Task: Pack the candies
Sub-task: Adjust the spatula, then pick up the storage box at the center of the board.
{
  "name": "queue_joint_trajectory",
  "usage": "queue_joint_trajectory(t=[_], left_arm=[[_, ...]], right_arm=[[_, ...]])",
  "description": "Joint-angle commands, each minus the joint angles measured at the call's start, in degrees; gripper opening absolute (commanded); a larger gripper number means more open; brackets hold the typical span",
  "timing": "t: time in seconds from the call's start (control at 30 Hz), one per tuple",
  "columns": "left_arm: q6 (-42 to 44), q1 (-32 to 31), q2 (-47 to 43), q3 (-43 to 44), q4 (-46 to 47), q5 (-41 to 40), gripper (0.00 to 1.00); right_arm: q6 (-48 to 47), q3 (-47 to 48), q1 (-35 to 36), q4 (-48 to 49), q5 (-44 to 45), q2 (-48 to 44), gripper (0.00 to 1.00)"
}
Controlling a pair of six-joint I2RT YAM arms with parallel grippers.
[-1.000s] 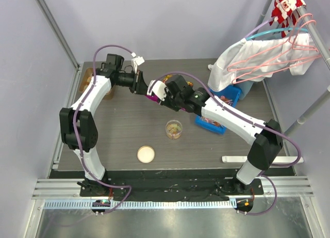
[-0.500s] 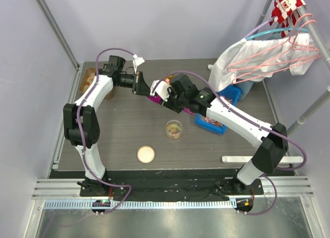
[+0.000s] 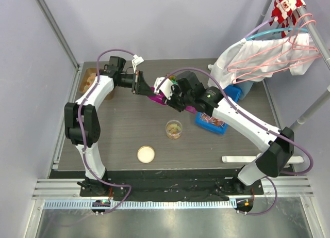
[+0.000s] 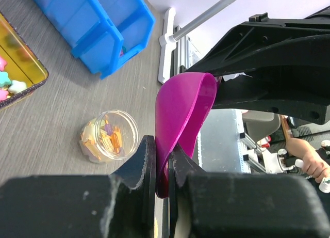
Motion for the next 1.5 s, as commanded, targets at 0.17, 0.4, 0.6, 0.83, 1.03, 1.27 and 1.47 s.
queue_joint_trajectory(t=[0.17,0.4,0.6,0.83,1.03,1.27,1.47], left_arm=[[-1.6,-0.8,1.2,-0.6,2.4,4.0,0.18],[-2.0,-0.1,6.0,6.2,-0.5,-2.7,0.45],[-5.6,1.0,9.2,12.4,0.4,-6.6,0.69],[-7.2,0.8,12.7,19.2,3.7,-26.0,0.79],[-0.6,-2.1,18.8,25.8,0.4,-48.0,0.86],[4.1,-6.2,25.5,31.1,0.4,-63.6,0.91],[5.4,-8.0,30.2,36.9,-1.0,-69.1,0.82]], right_arm=[[-0.5,1.6,-0.4,5.0,3.6,-2.1,0.01],[-3.5,-0.2,-0.9,3.0,9.0,-3.9,0.01],[-3.7,-3.6,-4.0,3.0,8.6,-6.1,0.01],[-3.2,-3.5,-7.5,3.0,8.5,-6.9,0.01],[-1.7,-2.0,-9.9,3.1,7.8,-7.5,0.01],[-0.1,0.2,-11.4,2.2,5.8,-7.7,0.01],[0.2,0.4,-11.6,1.6,5.0,-7.7,0.01]])
